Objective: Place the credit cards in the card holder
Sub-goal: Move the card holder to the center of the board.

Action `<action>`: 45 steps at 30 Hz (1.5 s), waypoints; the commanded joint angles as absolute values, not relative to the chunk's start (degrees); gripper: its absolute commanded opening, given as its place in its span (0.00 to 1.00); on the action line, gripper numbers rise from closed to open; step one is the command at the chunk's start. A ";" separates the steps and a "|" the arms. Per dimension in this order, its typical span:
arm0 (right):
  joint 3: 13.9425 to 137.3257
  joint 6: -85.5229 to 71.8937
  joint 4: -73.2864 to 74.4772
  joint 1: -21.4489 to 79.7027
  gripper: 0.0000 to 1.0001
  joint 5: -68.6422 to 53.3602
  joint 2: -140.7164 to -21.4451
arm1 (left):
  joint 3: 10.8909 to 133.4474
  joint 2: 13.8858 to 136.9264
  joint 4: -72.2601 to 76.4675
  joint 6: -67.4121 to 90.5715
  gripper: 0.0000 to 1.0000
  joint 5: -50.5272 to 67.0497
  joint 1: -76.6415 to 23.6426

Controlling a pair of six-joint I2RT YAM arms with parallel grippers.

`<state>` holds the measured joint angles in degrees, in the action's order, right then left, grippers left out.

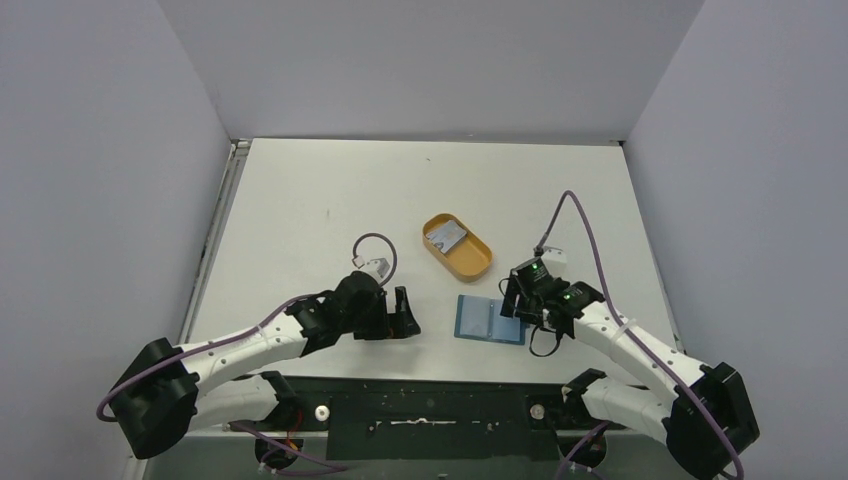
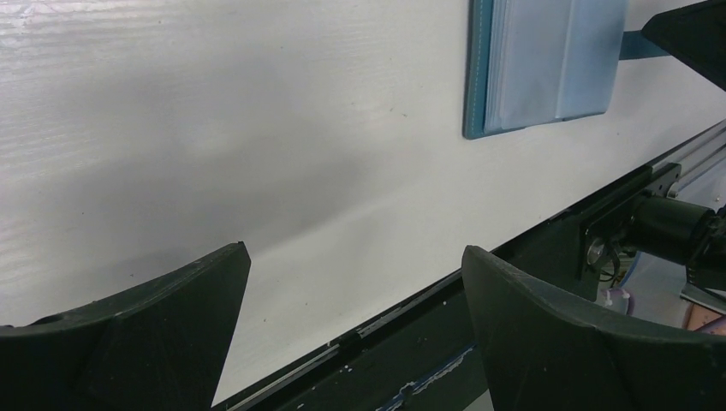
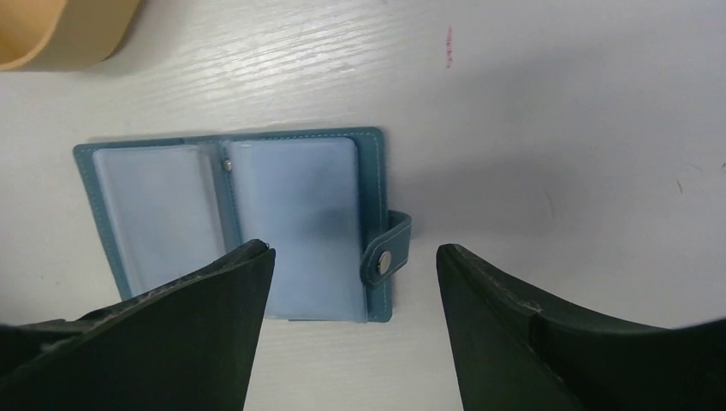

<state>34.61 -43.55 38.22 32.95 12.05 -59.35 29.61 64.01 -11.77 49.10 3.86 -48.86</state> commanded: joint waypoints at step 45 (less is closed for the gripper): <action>48.36 -47.63 28.37 41.40 0.69 12.75 -64.59 | 28.80 45.05 -26.39 50.37 0.96 -9.13 -48.61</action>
